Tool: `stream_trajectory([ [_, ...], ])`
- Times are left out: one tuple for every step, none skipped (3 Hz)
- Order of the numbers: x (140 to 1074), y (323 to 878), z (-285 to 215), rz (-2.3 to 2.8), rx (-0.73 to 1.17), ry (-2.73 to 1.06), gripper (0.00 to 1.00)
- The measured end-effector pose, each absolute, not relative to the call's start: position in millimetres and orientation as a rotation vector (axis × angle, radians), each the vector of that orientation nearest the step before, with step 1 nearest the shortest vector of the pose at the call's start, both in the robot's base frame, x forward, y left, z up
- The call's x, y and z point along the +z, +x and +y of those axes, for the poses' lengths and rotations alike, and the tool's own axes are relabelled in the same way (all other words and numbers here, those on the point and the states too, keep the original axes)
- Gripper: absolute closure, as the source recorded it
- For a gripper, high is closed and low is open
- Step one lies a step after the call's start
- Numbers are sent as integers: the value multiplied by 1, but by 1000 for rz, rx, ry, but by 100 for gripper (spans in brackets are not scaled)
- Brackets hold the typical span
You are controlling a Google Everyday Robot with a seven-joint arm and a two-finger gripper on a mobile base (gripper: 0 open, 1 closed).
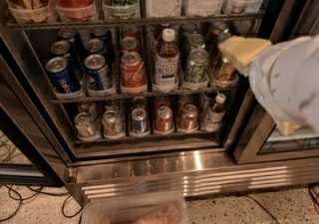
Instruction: Pick water bottle from top shelf of fridge
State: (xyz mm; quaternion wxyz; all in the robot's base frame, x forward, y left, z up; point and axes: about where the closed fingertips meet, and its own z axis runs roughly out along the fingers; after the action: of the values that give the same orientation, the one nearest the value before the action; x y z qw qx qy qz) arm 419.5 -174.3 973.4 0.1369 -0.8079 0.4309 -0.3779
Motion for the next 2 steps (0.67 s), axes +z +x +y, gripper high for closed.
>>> stream_trajectory([
  [946,421,-173,1132,-1109,-2418,0],
  [946,421,-173,1133,-1109,-2418,0],
])
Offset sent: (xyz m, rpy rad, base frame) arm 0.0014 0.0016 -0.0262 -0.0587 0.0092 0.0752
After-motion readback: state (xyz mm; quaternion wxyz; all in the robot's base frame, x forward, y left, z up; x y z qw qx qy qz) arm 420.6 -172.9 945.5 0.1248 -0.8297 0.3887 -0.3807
